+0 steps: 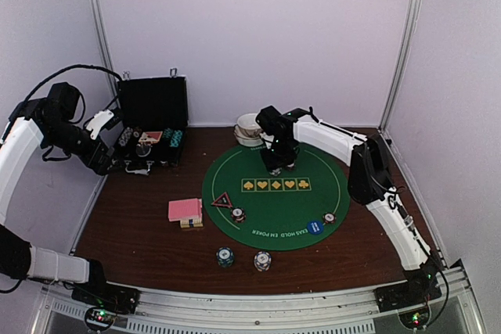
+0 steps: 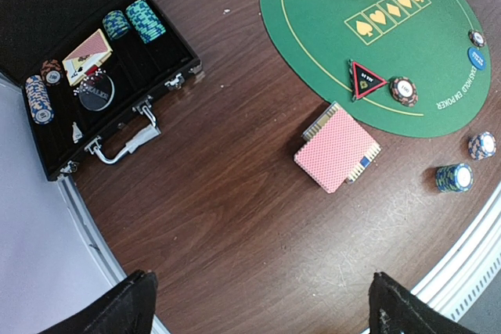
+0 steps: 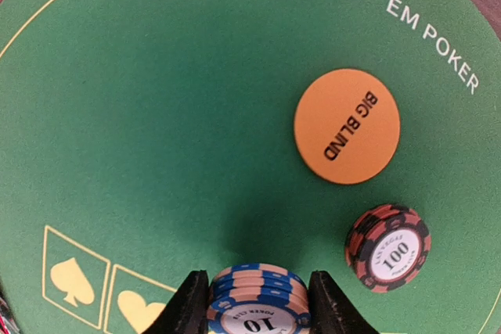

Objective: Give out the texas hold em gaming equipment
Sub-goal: Place the poker chips pile in the big blind area.

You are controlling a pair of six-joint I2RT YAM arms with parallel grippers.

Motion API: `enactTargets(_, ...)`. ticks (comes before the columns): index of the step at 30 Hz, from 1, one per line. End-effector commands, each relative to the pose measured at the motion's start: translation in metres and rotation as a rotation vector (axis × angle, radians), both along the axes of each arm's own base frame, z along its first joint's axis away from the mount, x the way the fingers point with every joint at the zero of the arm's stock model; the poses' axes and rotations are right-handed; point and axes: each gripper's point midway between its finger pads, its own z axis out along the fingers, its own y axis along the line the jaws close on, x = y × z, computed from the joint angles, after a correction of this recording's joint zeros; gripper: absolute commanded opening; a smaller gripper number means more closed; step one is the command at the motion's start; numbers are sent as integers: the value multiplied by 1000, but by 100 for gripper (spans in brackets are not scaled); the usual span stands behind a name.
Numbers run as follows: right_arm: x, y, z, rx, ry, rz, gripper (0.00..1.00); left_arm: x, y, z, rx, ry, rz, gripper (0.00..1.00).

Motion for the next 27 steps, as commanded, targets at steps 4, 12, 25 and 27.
enactTargets(4, 29, -3, 2, 13, -93, -50, 22, 6, 1, 9, -1, -36, -10, 98)
enactTargets(12, 33, 0, -12, 30, -83, -54, 36, 6, 1, 8, 2, -34, -10, 98)
enactTargets(25, 29, 13, 44, 82, -160, -26, 66, 5, 1, 9, -2, -35, -7, 98)
enactTargets(27, 24, 19, 62, 93, -180, -8, 66, 4, 1, 10, 1, -38, -4, 97)
